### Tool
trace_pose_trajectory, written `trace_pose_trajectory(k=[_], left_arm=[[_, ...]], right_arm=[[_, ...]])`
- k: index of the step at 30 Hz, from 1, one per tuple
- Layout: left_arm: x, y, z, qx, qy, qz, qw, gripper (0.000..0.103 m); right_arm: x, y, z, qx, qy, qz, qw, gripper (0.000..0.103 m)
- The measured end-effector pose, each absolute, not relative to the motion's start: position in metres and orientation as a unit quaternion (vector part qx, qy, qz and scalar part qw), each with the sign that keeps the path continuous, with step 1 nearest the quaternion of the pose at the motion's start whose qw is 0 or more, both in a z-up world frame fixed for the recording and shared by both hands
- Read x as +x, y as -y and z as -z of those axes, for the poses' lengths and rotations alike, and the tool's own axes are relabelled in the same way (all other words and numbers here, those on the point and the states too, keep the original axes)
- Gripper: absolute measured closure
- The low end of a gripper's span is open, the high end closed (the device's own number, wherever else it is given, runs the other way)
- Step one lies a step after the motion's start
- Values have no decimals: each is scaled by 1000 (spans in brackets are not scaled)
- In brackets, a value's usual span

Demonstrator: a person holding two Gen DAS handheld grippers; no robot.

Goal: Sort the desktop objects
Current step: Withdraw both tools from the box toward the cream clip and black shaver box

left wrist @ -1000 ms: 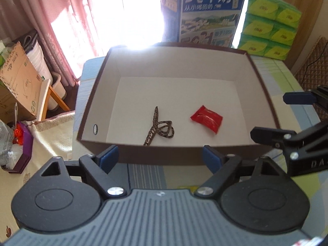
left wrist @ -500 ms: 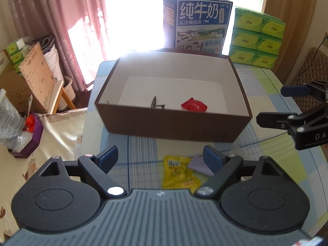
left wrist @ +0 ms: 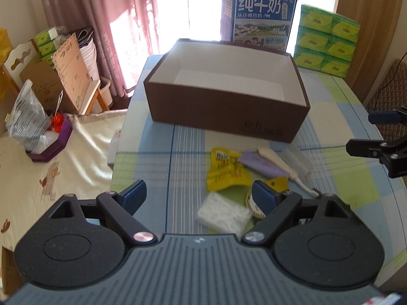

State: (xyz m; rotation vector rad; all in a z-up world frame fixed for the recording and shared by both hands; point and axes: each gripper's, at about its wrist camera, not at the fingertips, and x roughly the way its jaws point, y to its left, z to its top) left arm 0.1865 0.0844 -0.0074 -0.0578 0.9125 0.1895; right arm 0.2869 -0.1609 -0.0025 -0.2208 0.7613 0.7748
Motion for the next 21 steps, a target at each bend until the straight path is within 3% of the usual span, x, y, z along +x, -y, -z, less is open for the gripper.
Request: trace_pose_trajectory(k=[21], left_arm=[[163, -80, 84, -41, -516, -72, 852, 15]], right_arm=[[252, 192, 94, 8, -569, -235, 788, 2]])
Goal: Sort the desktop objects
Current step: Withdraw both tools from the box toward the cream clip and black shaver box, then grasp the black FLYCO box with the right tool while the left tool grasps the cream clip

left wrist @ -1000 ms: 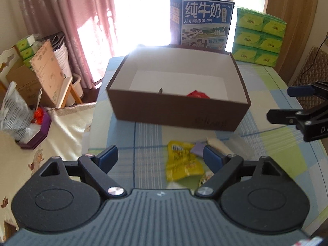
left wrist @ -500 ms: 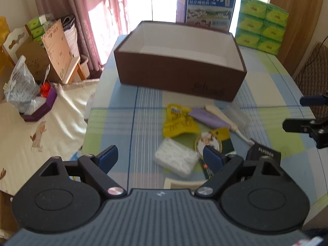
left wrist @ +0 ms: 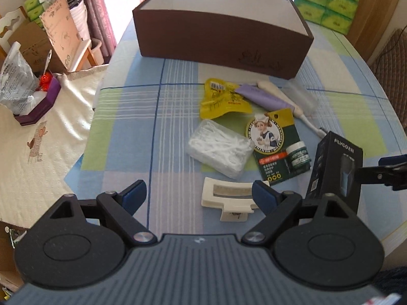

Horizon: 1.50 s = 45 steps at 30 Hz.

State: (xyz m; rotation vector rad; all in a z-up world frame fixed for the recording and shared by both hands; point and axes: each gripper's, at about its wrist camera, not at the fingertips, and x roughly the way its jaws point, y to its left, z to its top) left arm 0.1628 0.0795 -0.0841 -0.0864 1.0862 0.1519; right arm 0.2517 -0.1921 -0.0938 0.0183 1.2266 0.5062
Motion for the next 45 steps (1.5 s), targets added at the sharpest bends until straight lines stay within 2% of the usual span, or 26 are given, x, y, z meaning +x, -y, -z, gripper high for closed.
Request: trace_pose_trajectory(k=[9, 19, 21, 25, 34, 42, 45], left_arm=[[170, -88, 101, -28, -531, -53, 845, 15], [175, -88, 123, -21, -548, -20, 836, 13], [176, -85, 127, -25, -551, -4, 834, 12], [182, -76, 136, -31, -555, 20, 831, 7], [197, -54, 160, -20, -566, 40, 823, 5], [203, -51, 171, -9, -562, 22, 827, 17], [201, -50, 171, -7, -559, 14, 829, 17]], right_arm=[[252, 173, 113, 31, -573, -183, 798, 2], [252, 163, 139, -14, -574, -153, 804, 3], [250, 165, 141, -30, -579, -162, 799, 16], [245, 183, 147, -55, -590, -164, 788, 24], [240, 226, 143, -47, -578, -138, 803, 24], [241, 234, 135, -32, -571, -150, 806, 23], [241, 236, 134, -30, -570, -155, 806, 20]])
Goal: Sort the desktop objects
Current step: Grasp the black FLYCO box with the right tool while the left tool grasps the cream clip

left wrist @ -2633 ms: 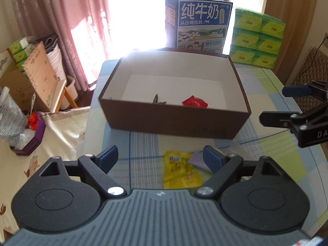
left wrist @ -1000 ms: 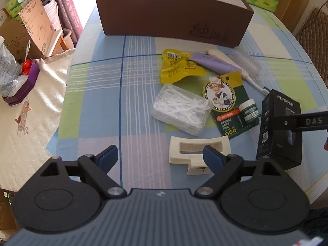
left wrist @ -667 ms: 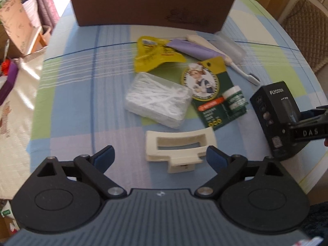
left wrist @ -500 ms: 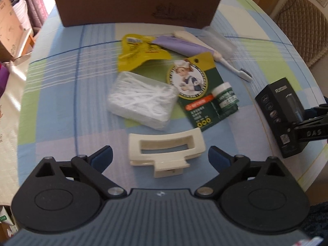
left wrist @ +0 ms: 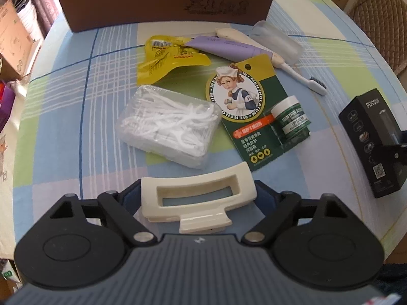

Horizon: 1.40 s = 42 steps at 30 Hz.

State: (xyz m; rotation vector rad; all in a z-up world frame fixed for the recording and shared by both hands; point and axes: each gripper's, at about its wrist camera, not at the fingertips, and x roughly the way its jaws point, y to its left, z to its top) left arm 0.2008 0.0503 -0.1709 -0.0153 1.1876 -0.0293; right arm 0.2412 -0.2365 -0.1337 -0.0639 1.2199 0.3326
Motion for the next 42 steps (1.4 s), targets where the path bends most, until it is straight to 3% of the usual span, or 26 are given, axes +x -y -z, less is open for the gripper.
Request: trace_pose_trajectory(k=[7, 15, 17, 21, 33, 42], left_arm=[[185, -54, 167, -6, -558, -37, 829, 17], [164, -52, 154, -22, -546, -96, 832, 17], [158, -49, 149, -24, -541, -108, 834, 17], [147, -39, 139, -31, -529, -129, 838, 17], [128, -15, 104, -58, -492, -142, 857, 17], [162, -36, 69, -44, -453, -112, 884, 17]], right_arm=[[248, 237, 134, -37, -560, -173, 810, 13], [258, 224, 145, -81, -559, -214, 797, 13], [254, 219, 147, -117, -555, -224, 793, 22], [249, 227, 143, -134, -545, -259, 786, 26], [245, 262, 113, -68, -535, -317, 781, 26], [264, 238, 73, -34, -501, -331, 799, 26]])
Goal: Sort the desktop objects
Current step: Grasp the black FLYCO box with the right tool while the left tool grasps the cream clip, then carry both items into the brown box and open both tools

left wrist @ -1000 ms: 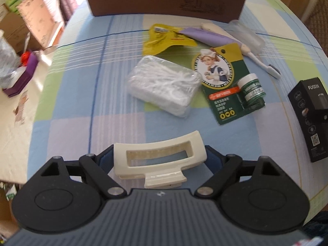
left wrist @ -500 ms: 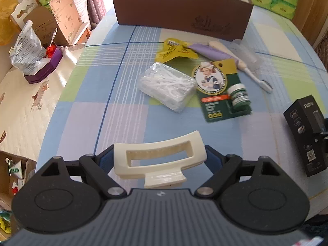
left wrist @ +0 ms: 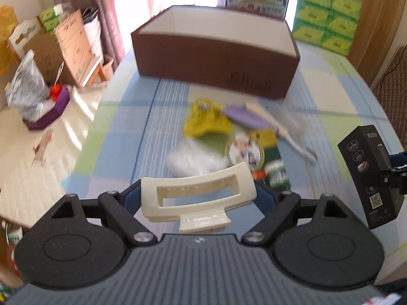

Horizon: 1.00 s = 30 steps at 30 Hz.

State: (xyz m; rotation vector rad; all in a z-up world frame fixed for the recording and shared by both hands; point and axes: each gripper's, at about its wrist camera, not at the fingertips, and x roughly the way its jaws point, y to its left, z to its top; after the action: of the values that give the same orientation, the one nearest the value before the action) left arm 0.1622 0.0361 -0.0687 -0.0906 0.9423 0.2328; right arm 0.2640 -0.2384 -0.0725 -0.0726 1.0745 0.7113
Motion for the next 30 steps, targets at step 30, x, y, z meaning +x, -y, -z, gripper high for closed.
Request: trace_pose_trajectory(k=[30], left_arm=[[465, -170, 11, 10, -386, 17, 922, 17]], right_arm=[[487, 54, 20, 4, -422, -252, 871, 26]])
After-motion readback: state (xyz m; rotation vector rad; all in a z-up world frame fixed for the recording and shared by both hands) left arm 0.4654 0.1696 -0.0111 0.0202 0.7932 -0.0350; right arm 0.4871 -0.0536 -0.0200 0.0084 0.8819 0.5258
